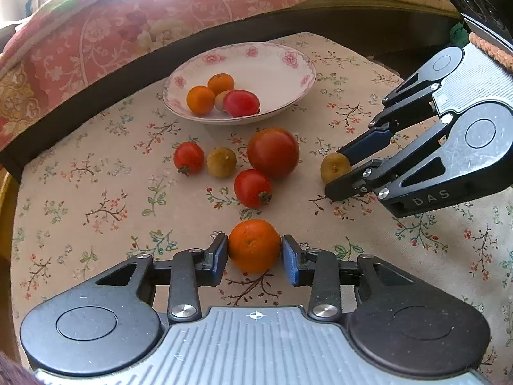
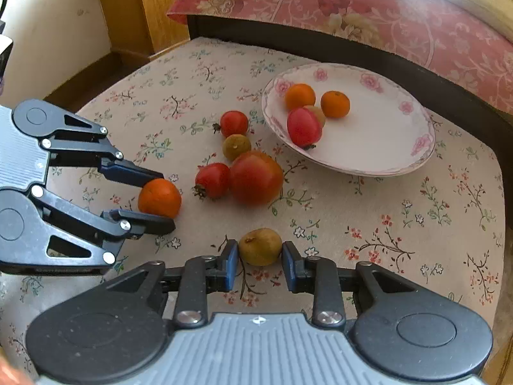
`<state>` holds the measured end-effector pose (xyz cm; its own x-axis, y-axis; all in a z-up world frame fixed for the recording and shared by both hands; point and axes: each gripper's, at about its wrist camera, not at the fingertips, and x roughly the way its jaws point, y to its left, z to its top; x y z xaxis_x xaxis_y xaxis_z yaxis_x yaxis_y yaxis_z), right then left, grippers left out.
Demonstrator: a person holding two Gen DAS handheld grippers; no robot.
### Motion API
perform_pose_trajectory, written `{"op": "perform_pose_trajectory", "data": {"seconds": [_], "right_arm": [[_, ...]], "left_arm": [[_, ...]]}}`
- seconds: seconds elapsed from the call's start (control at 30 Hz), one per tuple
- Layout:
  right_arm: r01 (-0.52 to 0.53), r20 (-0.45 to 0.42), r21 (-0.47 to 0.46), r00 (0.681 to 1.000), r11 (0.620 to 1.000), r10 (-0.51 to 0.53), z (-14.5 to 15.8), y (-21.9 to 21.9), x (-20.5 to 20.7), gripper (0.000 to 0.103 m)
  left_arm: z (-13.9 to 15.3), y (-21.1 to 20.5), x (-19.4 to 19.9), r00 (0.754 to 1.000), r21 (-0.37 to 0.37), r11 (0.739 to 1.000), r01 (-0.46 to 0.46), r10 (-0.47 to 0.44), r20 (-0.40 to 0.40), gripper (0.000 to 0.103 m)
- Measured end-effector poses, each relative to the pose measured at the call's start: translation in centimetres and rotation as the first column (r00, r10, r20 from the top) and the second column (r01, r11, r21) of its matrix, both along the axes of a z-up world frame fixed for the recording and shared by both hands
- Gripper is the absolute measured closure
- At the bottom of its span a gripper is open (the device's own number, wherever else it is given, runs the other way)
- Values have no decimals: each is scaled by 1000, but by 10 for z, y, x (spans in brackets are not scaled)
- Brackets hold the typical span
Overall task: Organize fruits
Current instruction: 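Close left gripper on the large orange while right gripper closes on the yellow-brown fruit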
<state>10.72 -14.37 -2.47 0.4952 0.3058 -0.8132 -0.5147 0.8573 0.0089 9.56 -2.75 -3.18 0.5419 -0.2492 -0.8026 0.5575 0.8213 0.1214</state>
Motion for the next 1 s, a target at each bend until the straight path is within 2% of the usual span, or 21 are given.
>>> {"op": "perform_pose_trajectory", "data": {"seconds": [0.07, 0.27, 0.5, 1.0], "right_arm": [[-8, -3, -9, 1000, 1000, 8, 0, 0, 1, 67], [2, -1, 2, 1000, 1000, -2, -1, -4, 0, 54], [22, 4, 16, 1000, 1000, -22, 0, -6, 1, 54], [22, 13, 9, 1000, 1000, -22, -3, 0, 4, 54]], "left_arm": [[0, -1, 0, 1000, 0, 1000, 2, -2, 3, 46], [0, -3, -1, 1000, 4, 1000, 8, -8, 8, 42], [-1, -1, -1, 1000, 1, 1000, -1, 1, 3, 39], [-5, -2, 1, 1000, -11, 1000, -1, 0, -2, 40]]}}
